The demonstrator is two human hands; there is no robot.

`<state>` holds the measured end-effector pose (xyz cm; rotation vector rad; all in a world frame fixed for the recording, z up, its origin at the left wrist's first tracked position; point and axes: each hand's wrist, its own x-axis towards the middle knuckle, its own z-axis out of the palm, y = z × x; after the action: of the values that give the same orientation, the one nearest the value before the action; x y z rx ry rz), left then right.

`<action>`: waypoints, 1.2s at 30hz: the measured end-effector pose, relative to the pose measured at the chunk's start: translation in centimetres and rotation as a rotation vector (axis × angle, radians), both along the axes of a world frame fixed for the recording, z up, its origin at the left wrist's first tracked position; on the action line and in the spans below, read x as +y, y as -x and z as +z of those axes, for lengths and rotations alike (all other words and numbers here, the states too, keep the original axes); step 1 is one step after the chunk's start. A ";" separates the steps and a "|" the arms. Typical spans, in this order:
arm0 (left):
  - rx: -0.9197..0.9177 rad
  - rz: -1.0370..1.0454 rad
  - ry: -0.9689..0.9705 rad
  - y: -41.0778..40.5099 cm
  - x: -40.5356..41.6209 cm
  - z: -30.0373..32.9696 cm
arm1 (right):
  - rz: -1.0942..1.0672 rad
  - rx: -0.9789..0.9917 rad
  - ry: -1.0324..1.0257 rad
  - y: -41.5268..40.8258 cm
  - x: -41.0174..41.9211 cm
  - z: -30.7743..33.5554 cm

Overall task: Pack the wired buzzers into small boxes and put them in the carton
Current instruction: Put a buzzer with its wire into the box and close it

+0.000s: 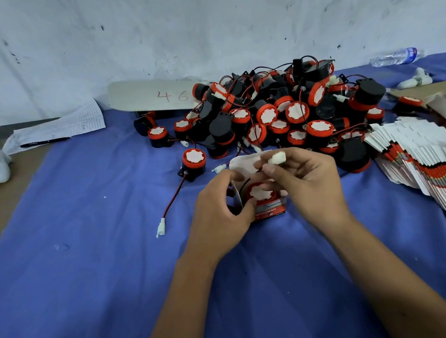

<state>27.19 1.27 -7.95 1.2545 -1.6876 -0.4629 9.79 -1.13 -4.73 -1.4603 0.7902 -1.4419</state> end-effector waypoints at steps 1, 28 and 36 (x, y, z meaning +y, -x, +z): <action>0.003 -0.020 0.001 0.0 0.0 0.0 | -0.009 0.011 0.004 0.0 0.0 0.0; 0.158 0.133 -0.089 1.8 0.2 0.2 | 0.222 0.583 0.024 1.6 -0.2 0.4; 0.155 0.030 -0.081 1.8 0.1 -0.2 | 0.140 0.243 -0.123 1.9 -0.7 0.2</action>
<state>25.35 1.40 -8.14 1.2674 -1.5315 -0.6003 7.91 -1.79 -4.57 -1.5807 0.8903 -1.1052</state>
